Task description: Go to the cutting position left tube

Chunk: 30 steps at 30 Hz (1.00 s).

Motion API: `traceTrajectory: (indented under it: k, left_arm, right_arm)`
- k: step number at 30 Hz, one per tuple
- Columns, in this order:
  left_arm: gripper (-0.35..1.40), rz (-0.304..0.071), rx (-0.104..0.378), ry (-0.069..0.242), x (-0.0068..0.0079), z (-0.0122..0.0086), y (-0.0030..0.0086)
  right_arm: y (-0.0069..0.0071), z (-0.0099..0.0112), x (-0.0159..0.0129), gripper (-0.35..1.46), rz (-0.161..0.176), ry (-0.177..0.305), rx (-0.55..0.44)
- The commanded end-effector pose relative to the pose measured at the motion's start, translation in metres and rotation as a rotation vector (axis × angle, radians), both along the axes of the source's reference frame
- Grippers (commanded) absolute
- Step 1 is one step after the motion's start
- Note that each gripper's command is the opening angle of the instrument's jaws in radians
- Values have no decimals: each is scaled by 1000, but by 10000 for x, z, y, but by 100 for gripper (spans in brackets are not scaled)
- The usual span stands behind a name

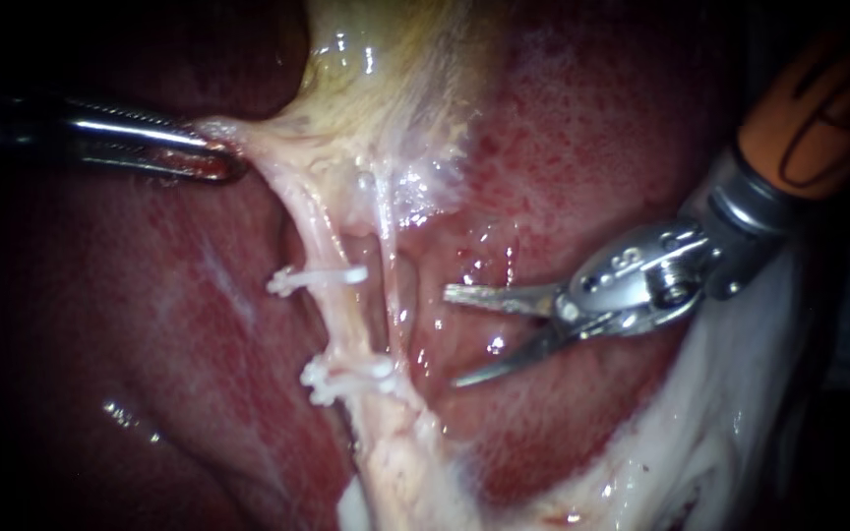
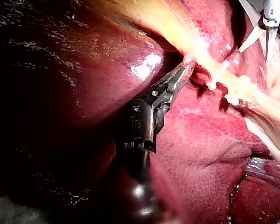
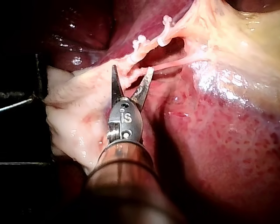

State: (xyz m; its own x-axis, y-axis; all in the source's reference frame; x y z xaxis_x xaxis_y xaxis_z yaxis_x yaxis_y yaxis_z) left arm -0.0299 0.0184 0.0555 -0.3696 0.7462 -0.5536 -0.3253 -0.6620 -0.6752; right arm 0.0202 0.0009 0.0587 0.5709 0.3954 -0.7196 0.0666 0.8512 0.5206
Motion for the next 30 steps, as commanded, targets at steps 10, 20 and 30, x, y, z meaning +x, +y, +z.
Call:
traceTrajectory:
  k: [10,20,30]
  left_arm:
    - [-35,-1,-1,1,-1,1,-1]
    - [-35,-2,-3,2,-3,3,-3]
    - [-35,-2,-4,3,-3,5,-4]
  right_arm:
    - [-2,48,31,143,-13,1,155]
    - [4,85,44,143,-39,9,294]
    - [0,95,49,145,-81,67,338]
